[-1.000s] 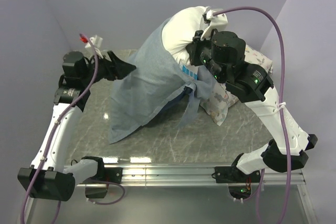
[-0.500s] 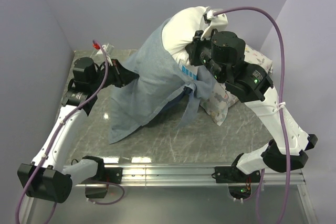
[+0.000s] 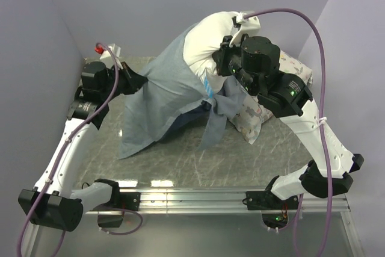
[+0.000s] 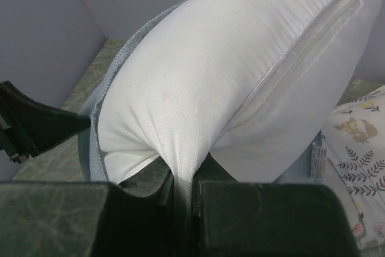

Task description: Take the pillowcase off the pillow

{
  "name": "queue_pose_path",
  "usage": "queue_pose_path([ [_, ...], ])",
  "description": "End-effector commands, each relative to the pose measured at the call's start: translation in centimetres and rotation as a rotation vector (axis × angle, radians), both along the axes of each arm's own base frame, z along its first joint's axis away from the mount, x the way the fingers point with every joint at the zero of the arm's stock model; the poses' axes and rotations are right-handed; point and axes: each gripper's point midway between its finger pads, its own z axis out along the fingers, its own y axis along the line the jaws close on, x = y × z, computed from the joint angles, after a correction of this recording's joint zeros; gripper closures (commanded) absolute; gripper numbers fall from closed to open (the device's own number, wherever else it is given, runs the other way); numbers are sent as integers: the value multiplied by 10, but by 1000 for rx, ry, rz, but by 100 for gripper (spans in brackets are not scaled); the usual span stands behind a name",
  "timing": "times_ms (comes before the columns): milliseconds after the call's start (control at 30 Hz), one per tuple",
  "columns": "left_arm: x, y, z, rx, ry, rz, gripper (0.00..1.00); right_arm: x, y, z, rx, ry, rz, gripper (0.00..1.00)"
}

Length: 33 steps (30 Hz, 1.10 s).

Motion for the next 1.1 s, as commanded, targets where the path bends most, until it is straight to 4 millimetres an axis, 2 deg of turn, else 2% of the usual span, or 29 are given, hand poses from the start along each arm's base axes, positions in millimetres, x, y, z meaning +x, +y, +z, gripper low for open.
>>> queue_pose_path([
  [0, 25, 63, -1, 95, 39, 321, 100, -18, -32, 79, 193, -191, -47, 100],
  [100, 36, 86, -1, 118, 62, 416, 100, -22, -41, 84, 200, -203, -62, 100],
  [133, 41, 103, -2, 152, 66, 505, 100, -23, -43, 86, 202, -206, -65, 100],
  [167, 44, 110, -2, 171, 70, 536, 100, -25, -45, 88, 205, -209, -67, 100],
  [200, 48, 121, 8, 184, 55, 581, 100, -27, -49, 90, 206, -214, -77, 100],
  [233, 56, 130, 0, 219, 85, 622, 100, -27, -51, 91, 209, -217, -84, 100],
  [333, 73, 168, 4, 273, 102, 775, 100, -29, -60, 94, 213, -220, -104, 100],
  [367, 75, 187, 7, 278, 104, 839, 100, -30, -62, 94, 213, -221, -107, 100],
  [400, 79, 199, 21, 265, 79, 880, 100, -32, -66, 97, 219, -225, -111, 100],
  [433, 86, 209, 18, 269, 91, 907, 100, -33, -69, 98, 223, -228, -114, 100],
  [467, 85, 226, 23, 279, 90, 976, 100, -34, -72, 100, 225, -231, -121, 100],
  [500, 92, 235, 37, 276, 65, 1011, 100, -35, -75, 101, 229, -233, -125, 100],
  [567, 97, 248, 51, 275, 47, 1060, 100, -38, -81, 104, 235, -238, -138, 100],
  [600, 101, 262, 64, 259, 38, 1111, 100, -40, -85, 105, 238, -240, -142, 100],
  [700, 112, 281, 78, 224, 17, 1155, 100, -45, -91, 101, 247, -233, -145, 100],
  [733, 116, 282, 76, 231, 25, 1155, 100, -41, -86, 84, 225, -205, -142, 100],
  [767, 120, 283, 70, 242, 41, 1150, 100, -50, -87, 85, 265, -215, -112, 100],
  [800, 125, 283, 54, 256, 79, 1146, 100, -51, -83, 77, 272, -204, -90, 100],
  [833, 127, 282, 43, 255, 103, 1135, 100, -43, -70, 42, 231, -147, -76, 100],
  [867, 128, 278, 10, 268, 167, 1111, 100, -49, -68, 37, 271, -142, -46, 100],
  [900, 126, 274, 0, 257, 179, 1089, 100, -49, -63, 22, 267, -118, -34, 100],
  [933, 130, 266, -8, 229, 169, 1048, 100, -42, -51, -23, 217, -45, -22, 100],
  [967, 123, 260, -43, 226, 234, 1028, 100, -44, -40, -37, 249, -17, 21, 100],
  [1000, 117, 254, -43, 200, 221, 1010, 100, -50, -35, -52, 260, 9, 55, 100],
  [1033, 115, 249, -51, 180, 232, 995, 100, -51, -20, -101, 229, 95, 80, 100],
  [1067, 108, 246, -72, 169, 274, 991, 100, -55, -14, -115, 240, 112, 101, 100],
])
